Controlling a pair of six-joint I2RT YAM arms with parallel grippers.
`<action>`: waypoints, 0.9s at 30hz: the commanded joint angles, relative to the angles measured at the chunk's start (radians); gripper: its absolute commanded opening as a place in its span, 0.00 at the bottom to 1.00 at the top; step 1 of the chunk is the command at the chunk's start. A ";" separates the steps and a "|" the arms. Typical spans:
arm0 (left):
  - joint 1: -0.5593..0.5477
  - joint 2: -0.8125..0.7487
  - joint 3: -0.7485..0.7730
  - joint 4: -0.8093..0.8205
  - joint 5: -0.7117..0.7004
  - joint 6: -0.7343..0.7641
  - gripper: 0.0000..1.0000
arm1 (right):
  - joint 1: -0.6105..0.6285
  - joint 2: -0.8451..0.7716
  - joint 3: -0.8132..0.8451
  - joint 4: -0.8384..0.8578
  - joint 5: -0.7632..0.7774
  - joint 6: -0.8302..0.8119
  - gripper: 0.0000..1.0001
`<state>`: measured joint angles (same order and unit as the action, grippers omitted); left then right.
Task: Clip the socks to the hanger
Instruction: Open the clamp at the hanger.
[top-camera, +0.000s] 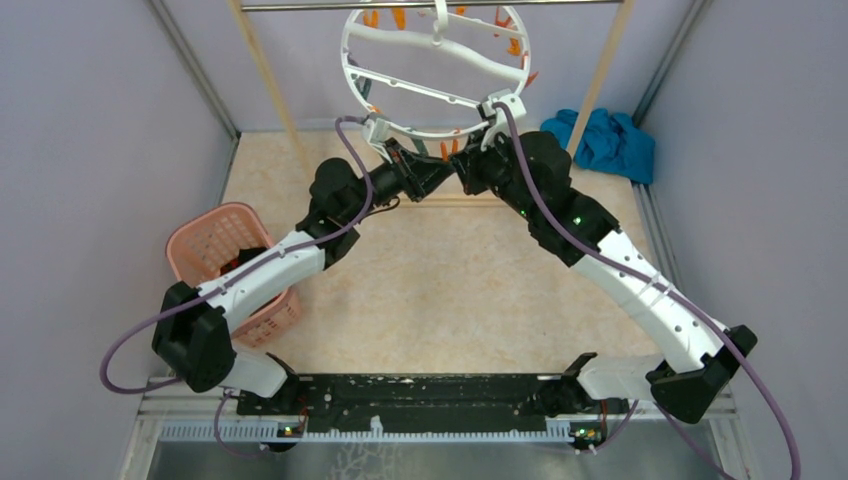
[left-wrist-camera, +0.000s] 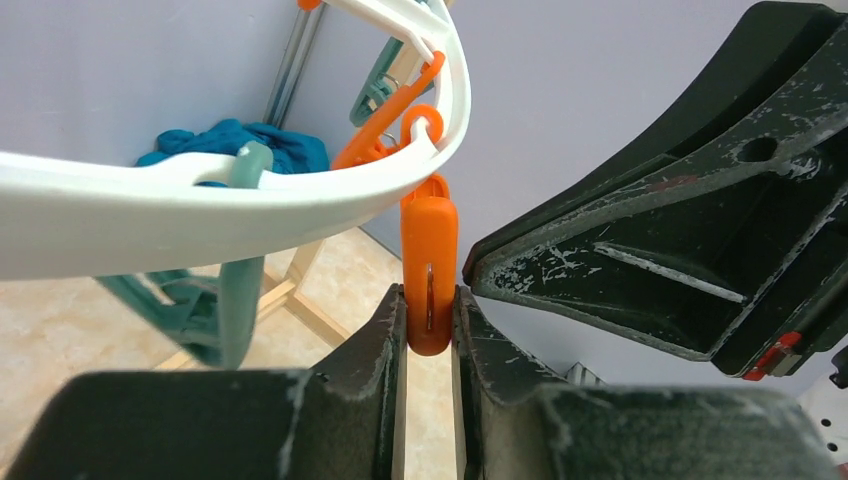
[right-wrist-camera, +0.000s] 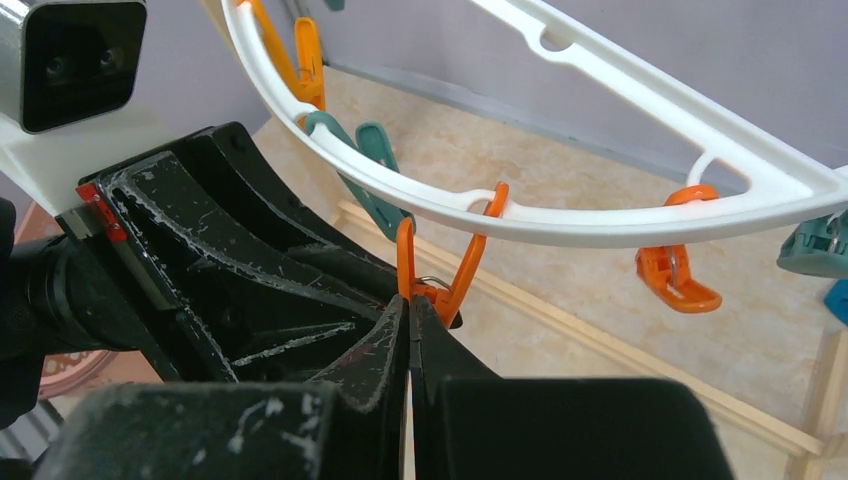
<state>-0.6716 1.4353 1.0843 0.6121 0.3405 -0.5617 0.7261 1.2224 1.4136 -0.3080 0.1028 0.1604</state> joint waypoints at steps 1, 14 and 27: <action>-0.002 0.004 0.037 -0.022 0.008 0.029 0.00 | 0.005 -0.018 0.005 0.023 -0.019 0.004 0.00; -0.002 -0.001 0.021 -0.023 0.015 0.029 0.00 | 0.006 -0.006 0.024 0.032 -0.018 0.003 0.68; -0.002 -0.032 -0.003 -0.013 0.040 0.024 0.00 | -0.002 0.042 0.060 0.091 0.031 0.025 0.64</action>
<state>-0.6693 1.4342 1.0958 0.5838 0.3435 -0.5312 0.7265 1.2461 1.4155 -0.3050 0.1032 0.1692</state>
